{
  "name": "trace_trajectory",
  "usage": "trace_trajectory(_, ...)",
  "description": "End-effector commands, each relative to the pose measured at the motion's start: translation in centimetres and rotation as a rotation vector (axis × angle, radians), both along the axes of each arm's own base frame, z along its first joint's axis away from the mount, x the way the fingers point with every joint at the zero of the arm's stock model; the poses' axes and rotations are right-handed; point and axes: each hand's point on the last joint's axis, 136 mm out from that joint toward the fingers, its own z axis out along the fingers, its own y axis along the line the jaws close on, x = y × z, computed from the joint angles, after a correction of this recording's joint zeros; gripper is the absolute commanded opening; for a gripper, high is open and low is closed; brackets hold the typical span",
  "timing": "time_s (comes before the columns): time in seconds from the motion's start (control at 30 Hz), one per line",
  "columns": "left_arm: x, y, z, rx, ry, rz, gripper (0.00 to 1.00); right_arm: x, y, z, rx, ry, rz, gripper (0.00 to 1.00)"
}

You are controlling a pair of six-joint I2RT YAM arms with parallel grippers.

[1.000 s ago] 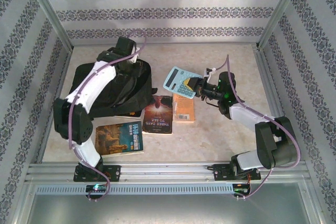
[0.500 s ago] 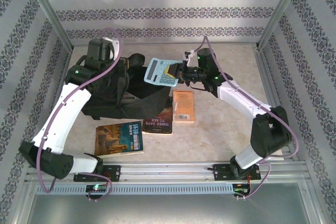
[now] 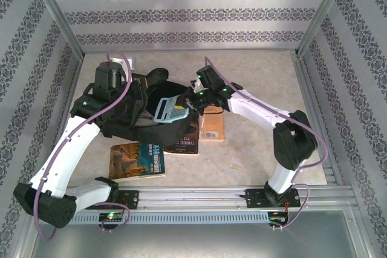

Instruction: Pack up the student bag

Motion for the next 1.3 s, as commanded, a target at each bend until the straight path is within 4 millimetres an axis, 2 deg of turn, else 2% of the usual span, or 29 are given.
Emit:
trace_trajectory(0.0, 0.0, -1.5, 4.6, -0.134, -0.140, -0.047, 0.00, 1.9, 2.6, -0.1, 0.015, 0.001, -0.020, 0.19)
trace_trajectory(0.17, 0.2, -2.6, 5.2, -0.227, -0.162, -0.073, 0.00, 5.5, 8.2, 1.0, 0.181, -0.043, -0.012, 0.21)
trace_trajectory(0.27, 0.6, -3.2, 5.5, -0.273, -0.170, -0.087, 0.00, 7.0, 10.6, 1.2, 0.221, -0.073, -0.036, 0.21)
trace_trajectory(0.37, 1.0, -3.5, 5.8, -0.299, -0.185, -0.095, 0.00, 7.9, 12.9, 0.5, 0.242, -0.086, -0.054, 0.23)
trace_trajectory(0.43, 1.2, -3.5, 5.8, -0.302, -0.196, -0.088, 0.00, 8.3, 14.3, -0.2, 0.240, -0.094, -0.067, 0.29)
trace_trajectory(0.5, 1.6, -3.1, 5.4, -0.290, -0.209, -0.066, 0.00, 8.6, 15.6, -1.3, 0.259, -0.102, -0.096, 0.46)
trace_trajectory(0.57, 2.0, -2.6, 4.8, -0.272, -0.210, -0.032, 0.00, 8.9, 16.5, -2.0, 0.274, -0.112, -0.121, 0.57)
trace_trajectory(0.7, 2.4, -2.0, 3.9, -0.262, -0.199, -0.008, 0.00, 8.9, 18.2, -1.2, 0.332, -0.170, -0.042, 0.70)
trace_trajectory(0.83, 2.6, -0.6, 3.0, -0.241, -0.189, 0.044, 0.00, 8.8, 16.4, -0.1, 0.312, -0.243, -0.005, 0.78)
trace_trajectory(1.03, 3.3, 2.0, 1.2, -0.157, -0.167, 0.142, 0.00, 7.5, 11.3, 2.3, 0.163, -0.430, 0.112, 0.83)
trace_trajectory(1.17, 4.3, 3.0, -0.4, -0.114, -0.115, 0.179, 0.00, 6.0, 7.2, 3.3, 0.044, -0.508, 0.153, 0.82)
trace_trajectory(1.27, 4.8, 2.7, -1.8, -0.101, -0.077, 0.165, 0.00, 5.1, 2.9, 2.5, -0.102, -0.514, 0.156, 0.80)
